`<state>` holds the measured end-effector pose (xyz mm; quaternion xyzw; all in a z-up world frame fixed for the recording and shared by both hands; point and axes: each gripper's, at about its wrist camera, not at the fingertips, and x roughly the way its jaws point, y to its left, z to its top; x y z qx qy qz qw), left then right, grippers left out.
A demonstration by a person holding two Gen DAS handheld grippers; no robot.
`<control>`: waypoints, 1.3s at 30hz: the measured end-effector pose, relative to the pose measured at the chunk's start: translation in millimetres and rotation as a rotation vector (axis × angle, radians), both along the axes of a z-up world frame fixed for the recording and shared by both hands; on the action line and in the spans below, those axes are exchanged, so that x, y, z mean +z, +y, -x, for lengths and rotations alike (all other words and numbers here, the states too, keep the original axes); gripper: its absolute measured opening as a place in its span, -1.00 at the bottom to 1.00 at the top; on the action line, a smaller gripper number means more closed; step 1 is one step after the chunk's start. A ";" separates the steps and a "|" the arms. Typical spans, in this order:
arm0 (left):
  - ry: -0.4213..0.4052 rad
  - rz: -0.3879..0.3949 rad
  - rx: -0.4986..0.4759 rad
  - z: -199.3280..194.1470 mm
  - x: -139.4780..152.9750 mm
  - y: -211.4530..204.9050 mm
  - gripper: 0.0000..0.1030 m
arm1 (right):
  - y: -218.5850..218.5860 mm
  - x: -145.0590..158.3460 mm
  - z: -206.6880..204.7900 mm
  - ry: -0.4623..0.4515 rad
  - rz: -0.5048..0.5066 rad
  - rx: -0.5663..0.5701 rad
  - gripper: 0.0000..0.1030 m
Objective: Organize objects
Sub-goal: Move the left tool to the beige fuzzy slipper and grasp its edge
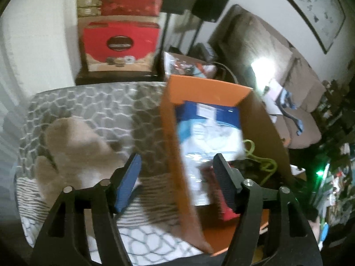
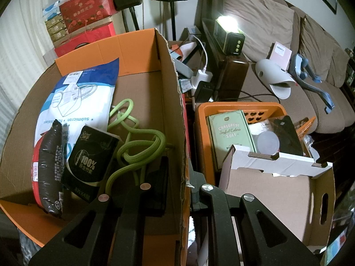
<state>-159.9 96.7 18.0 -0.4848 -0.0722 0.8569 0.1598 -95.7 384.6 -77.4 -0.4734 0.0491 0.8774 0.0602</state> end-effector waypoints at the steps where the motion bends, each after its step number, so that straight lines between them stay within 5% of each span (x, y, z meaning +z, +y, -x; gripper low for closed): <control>1: 0.001 0.007 0.011 0.9 -2.0 -5.5 0.28 | 0.3 -0.1 -0.1 -0.001 0.000 0.000 -0.73; 7: -0.023 0.017 0.057 4.7 -17.3 -36.7 0.28 | 5.3 3.4 1.3 0.002 0.041 0.006 -0.73; 16: -0.039 0.028 0.094 4.2 -26.6 -65.6 0.29 | 33.4 0.3 -0.5 0.038 0.266 0.021 -0.75; 39: -0.091 0.080 0.214 0.9 -51.1 -146.1 0.32 | 39.0 -1.1 -8.7 0.075 0.324 0.023 -0.75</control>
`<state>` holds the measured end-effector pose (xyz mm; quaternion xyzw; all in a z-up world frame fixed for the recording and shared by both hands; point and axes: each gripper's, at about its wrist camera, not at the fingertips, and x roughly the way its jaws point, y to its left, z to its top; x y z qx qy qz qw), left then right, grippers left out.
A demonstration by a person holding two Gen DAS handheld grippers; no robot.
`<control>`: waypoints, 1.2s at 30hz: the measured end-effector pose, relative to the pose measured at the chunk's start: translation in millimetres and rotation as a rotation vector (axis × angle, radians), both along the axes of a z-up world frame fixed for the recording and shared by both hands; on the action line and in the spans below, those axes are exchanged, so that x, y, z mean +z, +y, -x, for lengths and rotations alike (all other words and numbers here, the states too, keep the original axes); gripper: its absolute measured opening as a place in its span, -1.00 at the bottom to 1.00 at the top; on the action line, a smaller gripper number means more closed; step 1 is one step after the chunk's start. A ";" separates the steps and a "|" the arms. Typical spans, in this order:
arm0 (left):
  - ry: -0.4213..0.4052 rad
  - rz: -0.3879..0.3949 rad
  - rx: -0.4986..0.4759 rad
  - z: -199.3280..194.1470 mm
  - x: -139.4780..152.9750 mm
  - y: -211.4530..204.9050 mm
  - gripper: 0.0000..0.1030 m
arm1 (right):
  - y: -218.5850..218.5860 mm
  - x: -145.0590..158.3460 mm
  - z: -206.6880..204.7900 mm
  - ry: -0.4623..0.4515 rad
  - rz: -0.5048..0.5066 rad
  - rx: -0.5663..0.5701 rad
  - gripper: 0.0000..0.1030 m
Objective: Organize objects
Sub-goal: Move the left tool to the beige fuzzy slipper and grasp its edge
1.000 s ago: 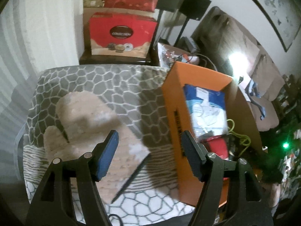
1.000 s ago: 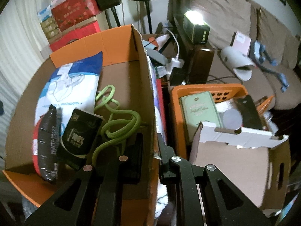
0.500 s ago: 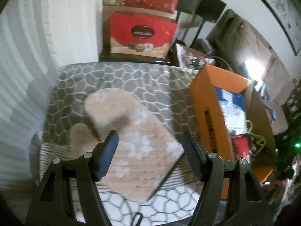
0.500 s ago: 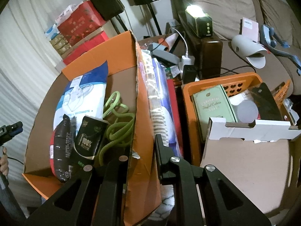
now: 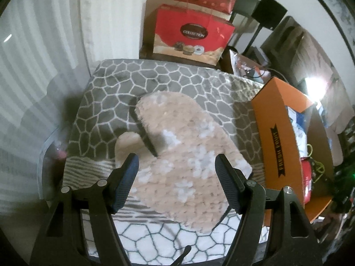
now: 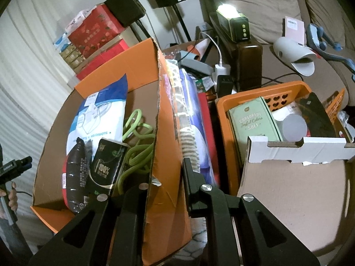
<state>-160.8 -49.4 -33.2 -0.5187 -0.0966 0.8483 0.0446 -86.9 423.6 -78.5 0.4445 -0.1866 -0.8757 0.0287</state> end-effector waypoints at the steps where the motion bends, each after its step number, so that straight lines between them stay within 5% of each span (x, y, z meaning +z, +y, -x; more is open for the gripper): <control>1: -0.003 -0.003 -0.002 -0.3 -1.2 -1.1 0.32 | 0.4 -0.3 -0.2 0.000 0.001 0.000 -0.75; 19: -0.165 0.005 0.089 -1.4 -57.5 -49.8 0.32 | -0.6 -1.5 -0.4 -0.006 -0.012 -0.003 -0.76; 33: -0.261 -0.315 0.138 4.5 -81.6 -65.6 0.36 | -1.4 -1.1 -0.4 -0.009 -0.012 -0.009 -0.76; 36: -0.259 -0.310 0.147 8.2 -81.7 -60.6 0.12 | -1.0 -1.1 -0.4 -0.010 -0.013 -0.012 -0.76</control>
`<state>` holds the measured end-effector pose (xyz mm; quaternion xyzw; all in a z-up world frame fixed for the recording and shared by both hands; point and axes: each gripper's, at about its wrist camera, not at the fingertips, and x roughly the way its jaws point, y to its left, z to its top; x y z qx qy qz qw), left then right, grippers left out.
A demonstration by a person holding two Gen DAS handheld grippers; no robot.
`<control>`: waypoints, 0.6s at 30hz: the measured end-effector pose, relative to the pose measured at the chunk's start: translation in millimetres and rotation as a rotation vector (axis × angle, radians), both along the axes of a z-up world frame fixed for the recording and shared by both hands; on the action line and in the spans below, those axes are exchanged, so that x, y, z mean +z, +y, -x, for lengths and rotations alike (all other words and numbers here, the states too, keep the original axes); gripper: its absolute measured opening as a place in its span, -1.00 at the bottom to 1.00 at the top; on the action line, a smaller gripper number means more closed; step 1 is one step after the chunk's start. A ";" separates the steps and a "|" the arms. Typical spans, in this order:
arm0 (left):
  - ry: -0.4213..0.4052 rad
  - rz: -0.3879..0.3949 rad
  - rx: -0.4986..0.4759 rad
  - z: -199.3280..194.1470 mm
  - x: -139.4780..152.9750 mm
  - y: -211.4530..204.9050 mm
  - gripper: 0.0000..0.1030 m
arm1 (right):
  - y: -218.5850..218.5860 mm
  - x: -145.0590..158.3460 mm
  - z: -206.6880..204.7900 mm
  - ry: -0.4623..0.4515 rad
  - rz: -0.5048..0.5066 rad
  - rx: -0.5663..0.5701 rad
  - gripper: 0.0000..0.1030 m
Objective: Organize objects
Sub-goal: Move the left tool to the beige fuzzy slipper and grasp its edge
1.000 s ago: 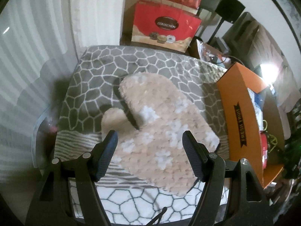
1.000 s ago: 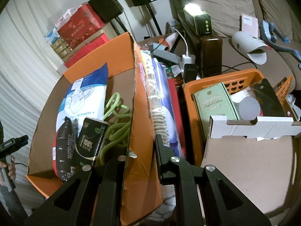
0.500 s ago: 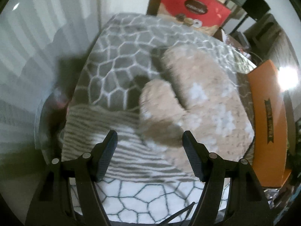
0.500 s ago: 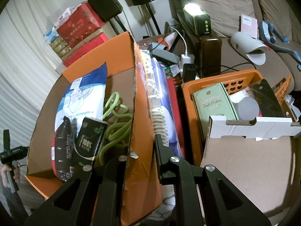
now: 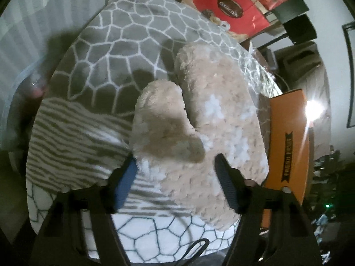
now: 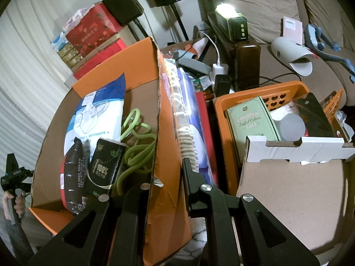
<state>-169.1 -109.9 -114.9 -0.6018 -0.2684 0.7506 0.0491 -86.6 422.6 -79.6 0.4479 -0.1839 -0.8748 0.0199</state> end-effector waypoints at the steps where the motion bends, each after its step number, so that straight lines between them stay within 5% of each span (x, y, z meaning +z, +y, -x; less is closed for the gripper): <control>1: 0.002 0.014 0.001 1.6 0.3 1.5 0.00 | 0.0 0.0 0.2 0.000 0.000 0.001 -0.76; 8: 0.046 0.041 0.007 7.8 10.2 5.5 -0.66 | 0.5 0.3 0.8 -0.004 -0.014 0.002 -0.80; 18: 0.175 0.020 0.003 16.3 56.5 22.2 -0.76 | -12.7 5.2 4.0 -0.007 -0.130 -0.002 -0.87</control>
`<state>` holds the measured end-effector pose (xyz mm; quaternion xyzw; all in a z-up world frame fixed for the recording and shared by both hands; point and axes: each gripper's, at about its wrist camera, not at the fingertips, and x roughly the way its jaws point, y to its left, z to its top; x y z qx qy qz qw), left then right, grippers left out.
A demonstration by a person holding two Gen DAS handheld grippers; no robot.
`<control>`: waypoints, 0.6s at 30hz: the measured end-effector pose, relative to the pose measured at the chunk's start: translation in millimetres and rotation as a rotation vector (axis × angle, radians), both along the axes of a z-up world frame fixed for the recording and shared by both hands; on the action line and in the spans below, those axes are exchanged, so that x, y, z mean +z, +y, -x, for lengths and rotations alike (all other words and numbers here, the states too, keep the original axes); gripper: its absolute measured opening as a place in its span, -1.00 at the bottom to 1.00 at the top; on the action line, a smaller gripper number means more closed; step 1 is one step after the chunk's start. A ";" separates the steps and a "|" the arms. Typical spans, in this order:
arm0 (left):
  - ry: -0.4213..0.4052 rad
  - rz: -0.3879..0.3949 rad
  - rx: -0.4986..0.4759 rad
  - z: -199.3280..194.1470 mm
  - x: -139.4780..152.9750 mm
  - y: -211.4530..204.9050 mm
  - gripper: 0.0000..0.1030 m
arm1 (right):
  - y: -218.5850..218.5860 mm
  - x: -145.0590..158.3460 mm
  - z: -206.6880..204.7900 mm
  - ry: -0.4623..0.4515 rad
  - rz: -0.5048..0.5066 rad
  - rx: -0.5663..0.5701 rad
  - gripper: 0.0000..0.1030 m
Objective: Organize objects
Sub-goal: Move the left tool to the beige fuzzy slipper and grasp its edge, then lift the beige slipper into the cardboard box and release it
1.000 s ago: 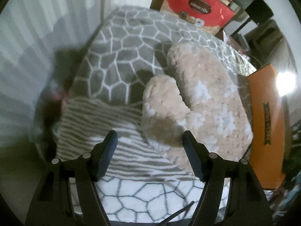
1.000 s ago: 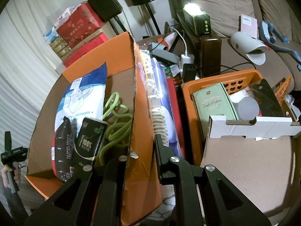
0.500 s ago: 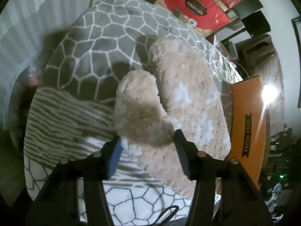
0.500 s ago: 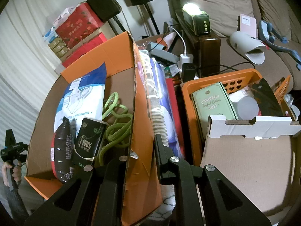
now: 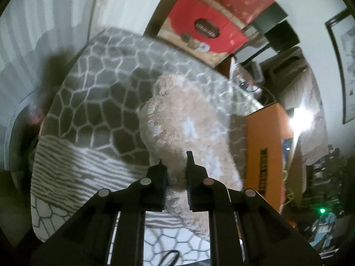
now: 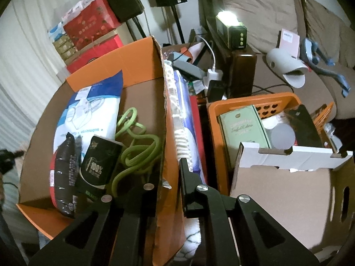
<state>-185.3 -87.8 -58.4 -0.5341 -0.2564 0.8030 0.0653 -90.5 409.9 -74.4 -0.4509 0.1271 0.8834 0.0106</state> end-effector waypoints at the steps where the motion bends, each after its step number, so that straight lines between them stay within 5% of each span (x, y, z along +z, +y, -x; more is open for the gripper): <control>1: 0.012 -0.001 -0.001 -0.1 5.4 1.6 -0.77 | -0.6 0.0 0.1 0.001 -0.006 0.000 -0.88; 18: 0.204 -0.105 -0.153 -2.3 112.2 62.8 -0.78 | -0.7 -0.2 0.2 0.001 -0.009 0.001 -0.89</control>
